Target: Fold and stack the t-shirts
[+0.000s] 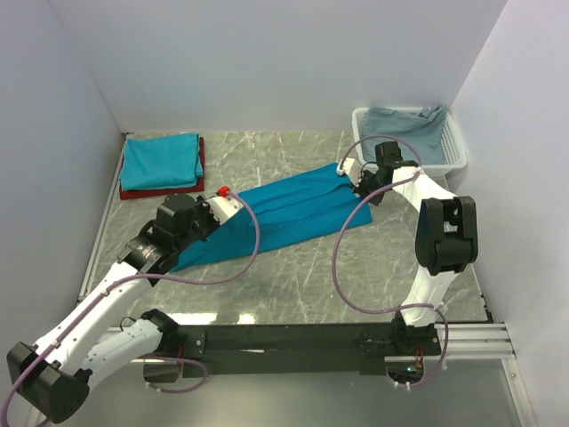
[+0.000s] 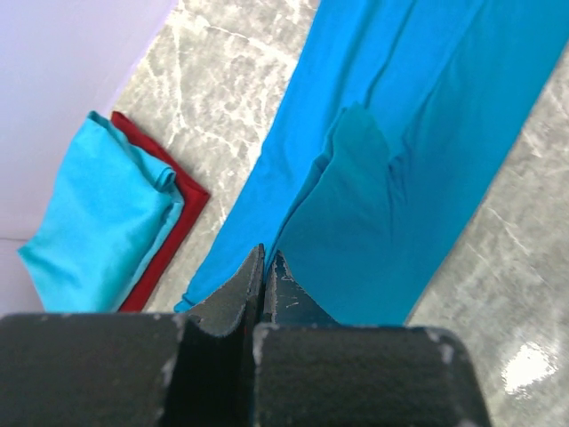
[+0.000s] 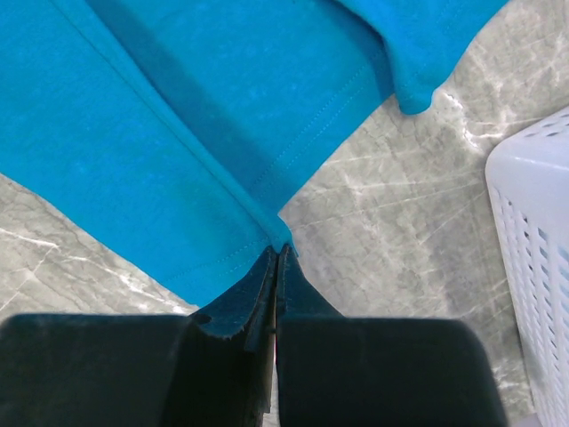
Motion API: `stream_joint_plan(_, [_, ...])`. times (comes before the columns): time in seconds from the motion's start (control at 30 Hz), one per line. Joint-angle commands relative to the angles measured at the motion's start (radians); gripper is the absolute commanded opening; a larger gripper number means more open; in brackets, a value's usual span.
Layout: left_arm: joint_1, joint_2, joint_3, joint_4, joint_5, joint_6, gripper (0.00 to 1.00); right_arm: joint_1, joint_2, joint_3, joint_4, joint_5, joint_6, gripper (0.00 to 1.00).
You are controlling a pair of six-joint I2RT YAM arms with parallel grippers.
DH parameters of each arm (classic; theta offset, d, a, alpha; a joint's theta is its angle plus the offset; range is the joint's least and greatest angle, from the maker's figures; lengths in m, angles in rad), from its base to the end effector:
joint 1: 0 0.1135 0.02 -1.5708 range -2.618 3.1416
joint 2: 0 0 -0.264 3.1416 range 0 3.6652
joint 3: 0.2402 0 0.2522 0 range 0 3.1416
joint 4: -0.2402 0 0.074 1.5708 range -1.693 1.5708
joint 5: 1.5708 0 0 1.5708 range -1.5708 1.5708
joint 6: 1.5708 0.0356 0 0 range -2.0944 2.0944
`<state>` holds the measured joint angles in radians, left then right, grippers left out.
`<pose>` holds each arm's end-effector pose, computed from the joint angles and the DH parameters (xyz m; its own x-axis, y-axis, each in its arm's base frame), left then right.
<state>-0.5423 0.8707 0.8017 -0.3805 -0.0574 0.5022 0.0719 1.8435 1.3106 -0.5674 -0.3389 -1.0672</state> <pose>0.1699 -0.1000 0.3108 -0.0995 0.6210 -0.7775 0.5920 0.6649 0.4554 0.3795 0.0392 0.1991 -0.2380 -0.8453 -0.4783 -0.8839 0.3927 -0.2541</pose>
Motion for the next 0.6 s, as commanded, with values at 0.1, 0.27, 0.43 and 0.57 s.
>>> stream_joint_plan(0.1, [0.045,0.011,0.037,0.054,0.024,0.035,0.0,0.008,0.023,0.062,0.046,0.031,0.038,0.0])
stream_joint_plan(0.27, [0.091,0.034,0.033,0.068,0.05,0.041,0.0,0.014,0.037,0.079,0.061,0.041,0.062,0.0])
stream_joint_plan(0.43, [0.108,0.062,0.037,0.081,0.042,0.042,0.0,0.031,0.059,0.096,0.07,0.063,0.082,0.0])
stream_joint_plan(0.57, [0.117,0.076,0.044,0.094,0.048,0.041,0.0,0.046,0.086,0.127,0.074,0.09,0.098,0.0])
